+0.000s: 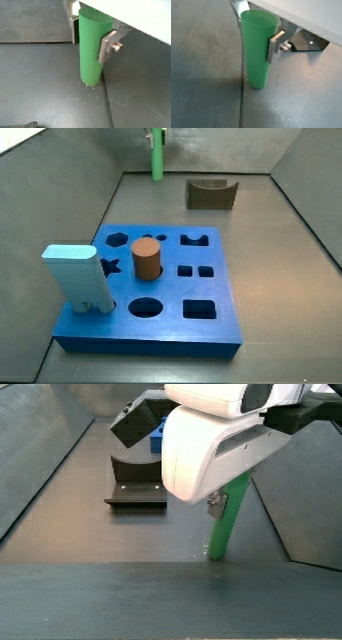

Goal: Pick up the oval object. Move up. Move to above the board. Insert the oval object.
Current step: Pick up the oval object.

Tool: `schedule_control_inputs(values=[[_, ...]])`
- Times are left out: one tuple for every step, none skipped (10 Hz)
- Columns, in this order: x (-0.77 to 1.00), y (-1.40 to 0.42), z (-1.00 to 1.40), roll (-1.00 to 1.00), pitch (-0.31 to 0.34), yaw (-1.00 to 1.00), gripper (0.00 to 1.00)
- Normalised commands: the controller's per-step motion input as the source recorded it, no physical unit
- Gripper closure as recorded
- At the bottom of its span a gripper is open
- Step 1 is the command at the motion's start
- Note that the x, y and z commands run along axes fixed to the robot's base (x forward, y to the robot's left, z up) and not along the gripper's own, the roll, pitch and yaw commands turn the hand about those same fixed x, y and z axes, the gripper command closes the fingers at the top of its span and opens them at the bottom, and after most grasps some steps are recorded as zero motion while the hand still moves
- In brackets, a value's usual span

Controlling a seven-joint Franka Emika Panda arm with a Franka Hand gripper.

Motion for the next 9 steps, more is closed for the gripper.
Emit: schedule_control_inputs(values=[[0.00,0.00,0.00,0.00,0.000,0.00,1.00],[0.00,0.00,0.00,0.00,0.000,0.00,1.00],[0.00,0.00,0.00,0.00,0.000,0.00,1.00],[0.00,0.00,0.00,0.00,0.000,0.00,1.00],[0.00,0.00,0.00,0.00,0.000,0.00,1.00],[0.00,0.00,0.00,0.00,0.000,0.00,1.00],[0.00,0.00,0.00,0.00,0.000,0.00,1.00],[0.00,0.00,0.00,0.00,0.000,0.00,1.00],[0.00,0.00,0.00,0.00,0.000,0.00,1.00]])
